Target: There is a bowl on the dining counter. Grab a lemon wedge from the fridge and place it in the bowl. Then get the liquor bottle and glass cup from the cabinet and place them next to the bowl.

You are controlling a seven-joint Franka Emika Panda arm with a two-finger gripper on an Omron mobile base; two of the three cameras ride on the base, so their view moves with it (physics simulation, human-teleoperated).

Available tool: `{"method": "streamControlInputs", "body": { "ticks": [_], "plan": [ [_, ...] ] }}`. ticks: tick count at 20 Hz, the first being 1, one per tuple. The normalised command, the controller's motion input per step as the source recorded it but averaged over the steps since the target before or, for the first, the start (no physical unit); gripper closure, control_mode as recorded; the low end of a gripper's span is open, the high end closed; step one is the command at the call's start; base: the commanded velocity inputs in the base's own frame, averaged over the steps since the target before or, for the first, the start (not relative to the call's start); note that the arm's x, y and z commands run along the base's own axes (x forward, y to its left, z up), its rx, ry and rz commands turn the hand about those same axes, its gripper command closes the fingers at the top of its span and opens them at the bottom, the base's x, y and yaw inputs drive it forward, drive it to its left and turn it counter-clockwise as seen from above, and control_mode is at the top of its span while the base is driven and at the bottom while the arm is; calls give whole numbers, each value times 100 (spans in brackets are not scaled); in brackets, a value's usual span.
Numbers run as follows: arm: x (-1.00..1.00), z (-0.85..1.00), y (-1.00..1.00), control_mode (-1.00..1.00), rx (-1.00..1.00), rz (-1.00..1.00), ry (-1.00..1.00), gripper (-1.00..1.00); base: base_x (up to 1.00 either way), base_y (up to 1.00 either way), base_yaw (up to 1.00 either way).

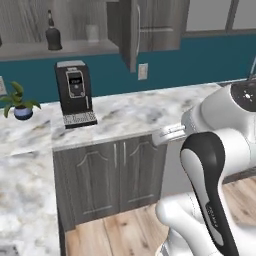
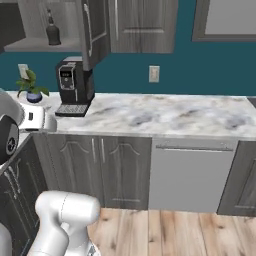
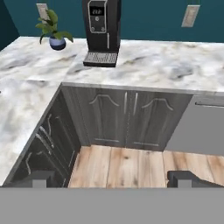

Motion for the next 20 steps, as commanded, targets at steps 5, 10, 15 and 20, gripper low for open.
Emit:
{"method": "streamControlInputs", "body": {
  "ticks": [5, 10, 15, 20],
  "plan": [
    [0, 0, 0, 100, 0, 0, 0, -100, 53, 66, 0],
    [0, 0, 0, 100, 0, 0, 0, -100, 37, 52, 0],
    [0, 0, 0, 100, 0, 0, 0, -100, 76, 29, 3],
    [0, 0, 0, 100, 0, 0, 0, -100, 87, 17, 13]
  ]
}}
